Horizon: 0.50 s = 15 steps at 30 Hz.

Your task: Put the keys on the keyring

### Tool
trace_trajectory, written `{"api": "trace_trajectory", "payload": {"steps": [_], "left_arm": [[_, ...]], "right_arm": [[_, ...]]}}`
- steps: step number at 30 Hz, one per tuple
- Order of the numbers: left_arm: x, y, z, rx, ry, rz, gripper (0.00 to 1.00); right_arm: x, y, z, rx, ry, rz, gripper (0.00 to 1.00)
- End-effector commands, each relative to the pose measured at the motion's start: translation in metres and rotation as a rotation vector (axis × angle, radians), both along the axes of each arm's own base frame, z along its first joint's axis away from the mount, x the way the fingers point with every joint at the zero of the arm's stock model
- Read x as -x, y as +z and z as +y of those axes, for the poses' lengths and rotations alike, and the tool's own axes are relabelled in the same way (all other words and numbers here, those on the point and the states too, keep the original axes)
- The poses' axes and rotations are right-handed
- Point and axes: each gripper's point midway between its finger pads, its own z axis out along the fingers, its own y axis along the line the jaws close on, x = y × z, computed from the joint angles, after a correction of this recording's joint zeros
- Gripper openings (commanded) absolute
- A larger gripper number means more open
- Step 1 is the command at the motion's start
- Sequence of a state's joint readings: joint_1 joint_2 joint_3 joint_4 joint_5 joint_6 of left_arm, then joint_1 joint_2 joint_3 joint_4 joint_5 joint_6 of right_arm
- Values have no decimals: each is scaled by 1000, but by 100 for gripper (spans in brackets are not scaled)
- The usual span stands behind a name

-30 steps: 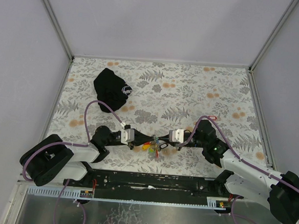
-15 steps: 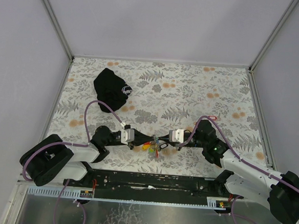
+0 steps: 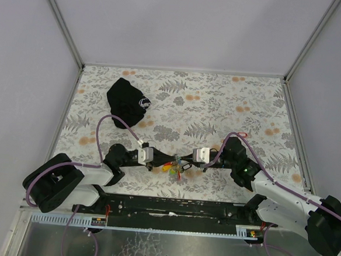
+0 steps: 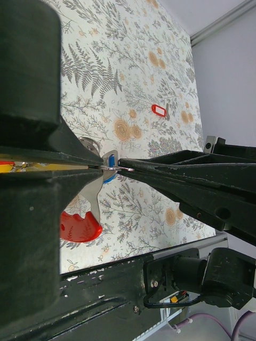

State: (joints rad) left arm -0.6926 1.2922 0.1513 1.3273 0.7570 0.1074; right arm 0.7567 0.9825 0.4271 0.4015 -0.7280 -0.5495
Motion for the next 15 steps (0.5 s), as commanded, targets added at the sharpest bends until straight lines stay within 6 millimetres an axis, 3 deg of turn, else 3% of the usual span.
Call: {"api": "trace_trajectory", "payload": {"steps": [1, 15], "left_arm": [[-6, 14, 0, 43, 22, -53, 0], [-8, 15, 4, 48, 46, -60, 0]], "right_arm": [[4, 32, 9, -78, 51, -50, 0], [-4, 30, 6, -60, -1, -57, 0]]}}
